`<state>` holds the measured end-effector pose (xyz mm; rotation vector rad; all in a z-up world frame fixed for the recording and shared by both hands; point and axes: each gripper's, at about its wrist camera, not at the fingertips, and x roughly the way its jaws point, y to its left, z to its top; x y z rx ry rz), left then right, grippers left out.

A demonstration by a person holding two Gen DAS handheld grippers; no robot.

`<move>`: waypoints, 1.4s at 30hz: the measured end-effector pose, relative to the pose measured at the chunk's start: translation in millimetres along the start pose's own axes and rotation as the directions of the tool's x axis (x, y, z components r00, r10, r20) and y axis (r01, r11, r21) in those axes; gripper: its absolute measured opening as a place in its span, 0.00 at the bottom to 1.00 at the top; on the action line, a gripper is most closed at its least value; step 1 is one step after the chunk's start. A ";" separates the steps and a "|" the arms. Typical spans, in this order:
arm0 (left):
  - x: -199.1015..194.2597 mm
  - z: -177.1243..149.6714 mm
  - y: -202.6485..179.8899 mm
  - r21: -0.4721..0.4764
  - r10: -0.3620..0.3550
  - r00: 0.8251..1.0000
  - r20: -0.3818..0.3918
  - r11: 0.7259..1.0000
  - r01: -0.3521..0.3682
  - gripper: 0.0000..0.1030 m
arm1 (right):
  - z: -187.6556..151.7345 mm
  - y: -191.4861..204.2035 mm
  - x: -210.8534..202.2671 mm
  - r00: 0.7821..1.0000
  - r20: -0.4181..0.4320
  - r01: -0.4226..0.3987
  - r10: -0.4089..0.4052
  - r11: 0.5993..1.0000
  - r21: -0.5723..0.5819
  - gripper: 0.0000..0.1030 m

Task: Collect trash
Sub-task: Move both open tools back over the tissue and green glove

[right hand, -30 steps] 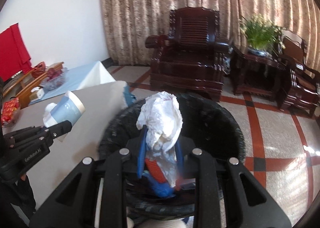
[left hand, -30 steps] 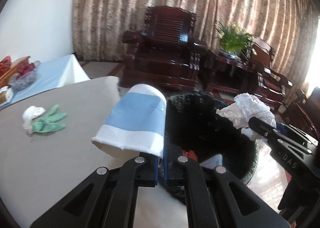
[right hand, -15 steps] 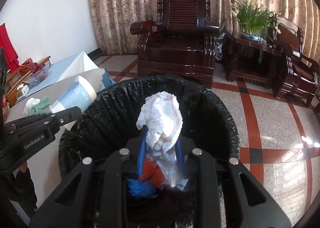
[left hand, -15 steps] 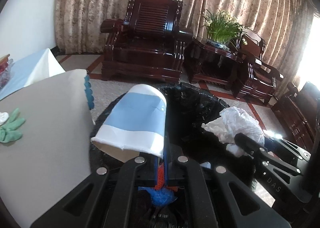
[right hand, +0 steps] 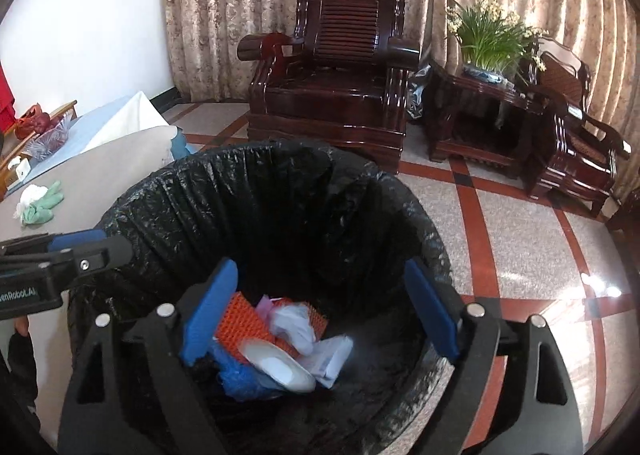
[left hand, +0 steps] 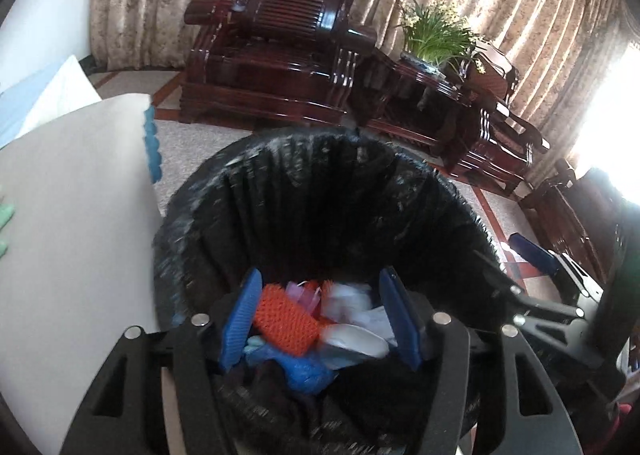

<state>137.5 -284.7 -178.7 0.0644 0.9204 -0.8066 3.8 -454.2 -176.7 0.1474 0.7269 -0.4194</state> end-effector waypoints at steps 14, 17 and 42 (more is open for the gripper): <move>-113.6 -40.5 68.3 -0.069 0.246 0.954 0.168 0.969 -0.238 0.85 | 12.2 66.5 -50.5 0.993 0.053 -0.108 0.108 0.994 0.002 0.94; -140.3 -49.2 93.3 -0.110 0.303 0.933 0.193 0.952 -0.287 0.86 | 19.5 90.0 -56.7 0.988 0.063 -0.142 0.143 0.990 -0.022 0.94; -239.3 -102.5 318.5 -0.405 0.645 0.748 0.153 0.732 -0.548 0.86 | 57.1 370.1 6.3 0.914 0.025 -0.385 0.405 0.885 -0.262 0.95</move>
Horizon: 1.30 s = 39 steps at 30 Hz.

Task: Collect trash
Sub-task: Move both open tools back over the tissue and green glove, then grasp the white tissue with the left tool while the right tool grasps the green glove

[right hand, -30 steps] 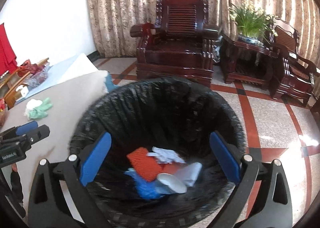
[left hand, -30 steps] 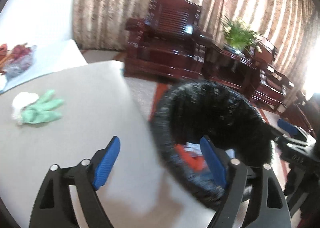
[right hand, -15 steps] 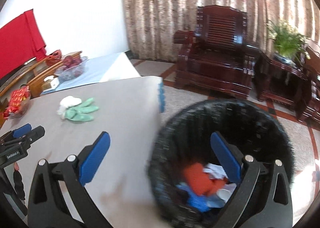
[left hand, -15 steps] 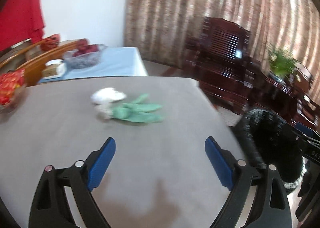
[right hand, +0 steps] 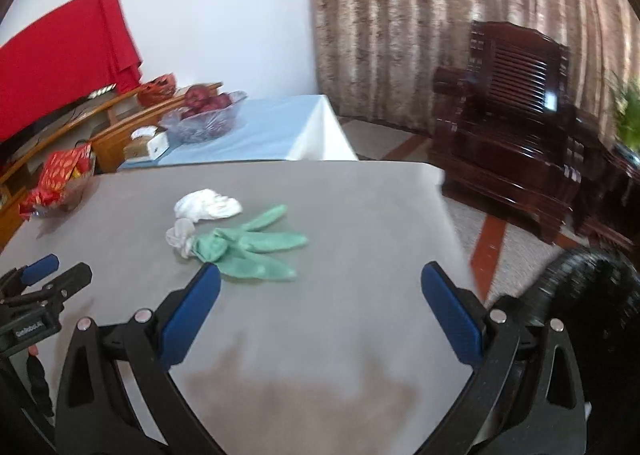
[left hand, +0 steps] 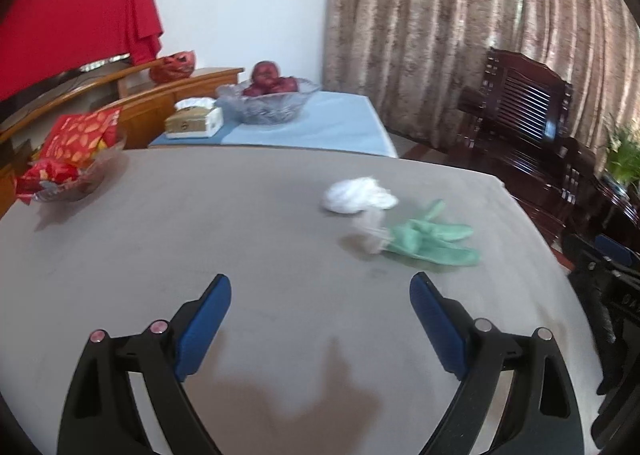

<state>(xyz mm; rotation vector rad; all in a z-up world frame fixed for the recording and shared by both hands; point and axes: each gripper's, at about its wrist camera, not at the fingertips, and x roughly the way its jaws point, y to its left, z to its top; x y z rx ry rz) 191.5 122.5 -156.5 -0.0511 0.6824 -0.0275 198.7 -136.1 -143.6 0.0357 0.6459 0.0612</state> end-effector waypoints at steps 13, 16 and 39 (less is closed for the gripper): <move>48.7 2.4 46.5 -0.044 0.063 0.997 -0.042 0.997 -0.065 0.86 | 2.2 47.6 119.8 0.984 -0.175 -0.020 0.014 0.999 -0.032 0.77; 55.9 1.7 50.2 -0.050 0.065 0.997 -0.051 0.996 -0.068 0.86 | 3.3 50.3 131.2 0.978 -0.208 -0.031 0.026 0.999 -0.017 0.75; 113.9 40.9 7.3 -0.031 -0.021 0.998 -0.056 0.999 0.020 0.85 | 23.9 -7.4 129.6 0.988 -0.146 -0.044 0.050 0.998 0.038 0.11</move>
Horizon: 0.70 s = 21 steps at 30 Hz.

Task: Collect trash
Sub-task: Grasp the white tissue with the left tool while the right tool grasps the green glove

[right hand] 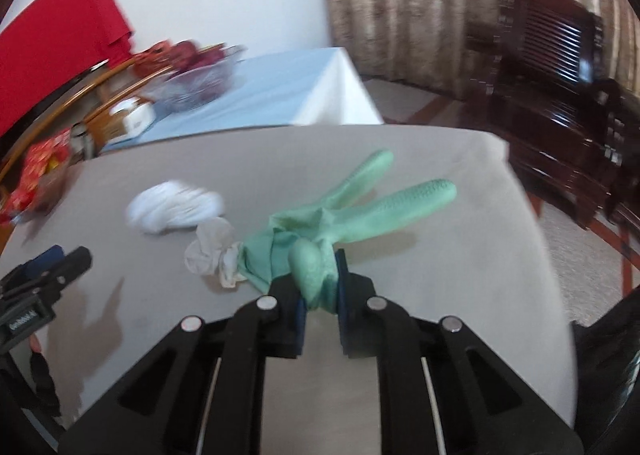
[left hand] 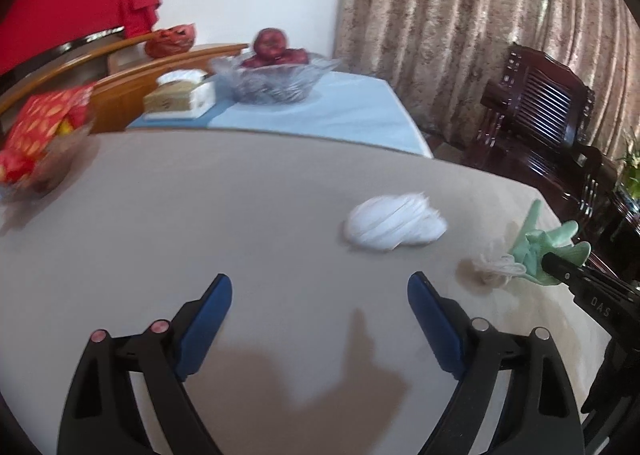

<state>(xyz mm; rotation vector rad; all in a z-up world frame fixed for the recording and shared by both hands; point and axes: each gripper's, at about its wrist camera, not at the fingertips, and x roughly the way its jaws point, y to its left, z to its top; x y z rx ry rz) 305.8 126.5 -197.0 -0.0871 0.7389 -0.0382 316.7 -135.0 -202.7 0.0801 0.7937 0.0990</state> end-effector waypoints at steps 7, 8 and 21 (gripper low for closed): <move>44.5 32.2 -32.4 0.014 -0.033 0.999 -0.027 0.999 0.033 0.81 | 17.6 -27.9 22.7 0.998 0.007 0.066 -0.066 0.998 0.021 0.11; 50.7 35.0 -34.5 0.015 -0.031 0.999 -0.035 0.999 0.032 0.81 | 18.9 -28.8 25.8 0.998 0.006 0.068 -0.068 0.997 0.020 0.11; 79.1 26.4 -49.2 0.042 -0.092 0.987 -0.128 0.994 0.098 0.29 | 23.3 -27.0 43.5 0.994 -0.046 0.097 -0.096 0.995 0.022 0.11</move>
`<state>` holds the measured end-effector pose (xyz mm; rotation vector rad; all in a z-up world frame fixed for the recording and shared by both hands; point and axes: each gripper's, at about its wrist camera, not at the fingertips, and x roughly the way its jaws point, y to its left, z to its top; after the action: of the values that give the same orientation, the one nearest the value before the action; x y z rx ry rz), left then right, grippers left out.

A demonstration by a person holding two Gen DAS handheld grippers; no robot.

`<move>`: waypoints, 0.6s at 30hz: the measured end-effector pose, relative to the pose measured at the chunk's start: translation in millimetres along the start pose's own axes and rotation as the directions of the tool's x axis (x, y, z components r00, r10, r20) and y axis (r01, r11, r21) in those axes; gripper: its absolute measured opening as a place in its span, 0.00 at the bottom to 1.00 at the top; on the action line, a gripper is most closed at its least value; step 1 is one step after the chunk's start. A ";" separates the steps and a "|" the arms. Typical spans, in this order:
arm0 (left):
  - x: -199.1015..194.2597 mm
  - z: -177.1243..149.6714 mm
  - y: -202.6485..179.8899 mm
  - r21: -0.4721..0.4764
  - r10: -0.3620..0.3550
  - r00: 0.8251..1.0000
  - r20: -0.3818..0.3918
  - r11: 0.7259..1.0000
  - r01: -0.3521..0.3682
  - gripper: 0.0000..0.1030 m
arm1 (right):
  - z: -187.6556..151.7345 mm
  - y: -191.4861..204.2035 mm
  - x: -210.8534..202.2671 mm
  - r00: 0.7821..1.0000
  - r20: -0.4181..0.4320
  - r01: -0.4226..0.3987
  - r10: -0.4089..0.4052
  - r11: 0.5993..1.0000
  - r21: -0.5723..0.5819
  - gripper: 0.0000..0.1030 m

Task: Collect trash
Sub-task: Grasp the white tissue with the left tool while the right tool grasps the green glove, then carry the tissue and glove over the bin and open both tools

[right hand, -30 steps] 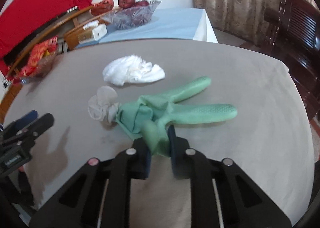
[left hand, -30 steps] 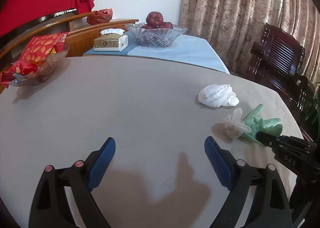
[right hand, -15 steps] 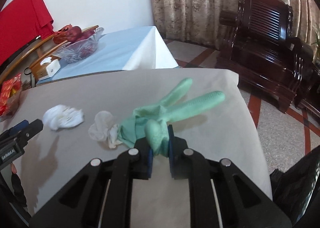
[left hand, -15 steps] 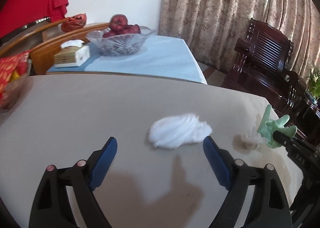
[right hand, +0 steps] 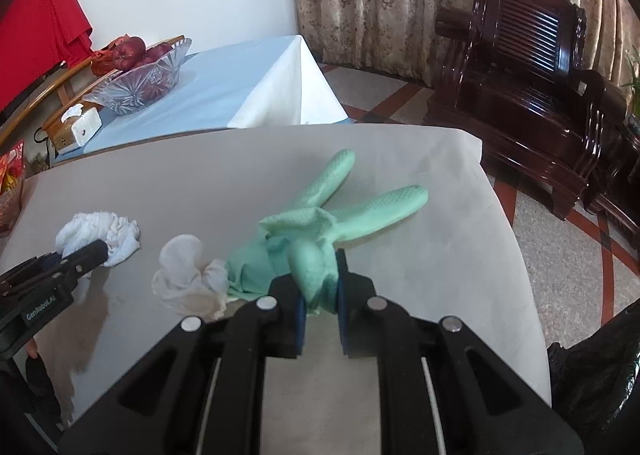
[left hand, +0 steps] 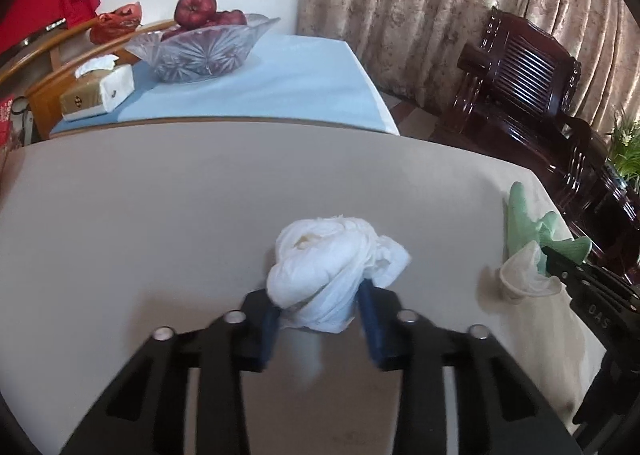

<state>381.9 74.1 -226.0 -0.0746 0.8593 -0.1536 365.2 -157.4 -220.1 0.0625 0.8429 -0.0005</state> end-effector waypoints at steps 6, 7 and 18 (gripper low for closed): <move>-33.5 -11.5 -10.0 0.008 -0.002 0.999 0.041 1.000 0.002 0.26 | -5.8 -1.9 -15.3 0.999 0.030 -0.037 0.037 0.999 0.013 0.11; -42.2 -15.2 -12.8 0.017 0.006 0.999 0.047 1.000 -0.007 0.26 | -9.3 -3.1 -21.5 0.998 0.033 -0.054 0.053 0.998 0.021 0.11; -113.2 -52.5 -31.7 0.040 0.052 0.996 0.067 0.998 -0.054 0.26 | -36.2 -7.6 -101.2 0.988 0.065 -0.143 0.139 0.988 0.055 0.11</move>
<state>265.9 61.4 -171.5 -0.0175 0.7909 -0.1186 270.6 -165.5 -169.0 0.1768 0.7762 0.1053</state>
